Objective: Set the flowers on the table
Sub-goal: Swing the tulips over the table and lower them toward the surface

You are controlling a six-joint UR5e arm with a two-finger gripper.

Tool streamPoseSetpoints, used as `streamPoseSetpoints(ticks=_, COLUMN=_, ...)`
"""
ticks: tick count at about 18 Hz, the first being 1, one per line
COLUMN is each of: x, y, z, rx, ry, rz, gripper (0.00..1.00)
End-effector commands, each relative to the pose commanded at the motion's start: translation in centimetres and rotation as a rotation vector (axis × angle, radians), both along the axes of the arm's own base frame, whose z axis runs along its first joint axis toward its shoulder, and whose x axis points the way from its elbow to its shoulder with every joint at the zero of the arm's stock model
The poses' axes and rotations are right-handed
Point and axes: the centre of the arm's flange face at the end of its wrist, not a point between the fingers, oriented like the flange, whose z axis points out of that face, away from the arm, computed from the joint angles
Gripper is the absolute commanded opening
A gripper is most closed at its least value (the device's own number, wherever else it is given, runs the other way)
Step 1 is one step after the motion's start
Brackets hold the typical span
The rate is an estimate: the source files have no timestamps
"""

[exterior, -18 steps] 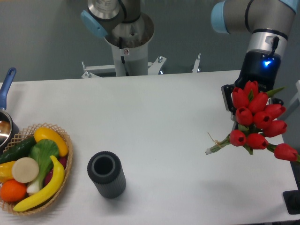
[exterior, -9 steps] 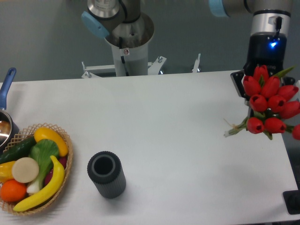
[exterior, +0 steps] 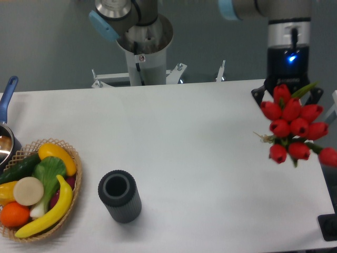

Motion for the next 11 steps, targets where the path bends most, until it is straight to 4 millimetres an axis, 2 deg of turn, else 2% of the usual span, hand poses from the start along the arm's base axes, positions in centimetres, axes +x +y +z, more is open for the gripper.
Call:
streamPoseSetpoints(ticks=6, x=3.5, y=5.9, z=-5.8, rx=-0.287, ry=0.067, rz=-0.030, gripper=0.30)
streamPoseSetpoints(ticks=11, x=3.8, y=7.9, z=-10.6, rx=-0.462, ry=0.094, rz=-0.031, gripper=0.30)
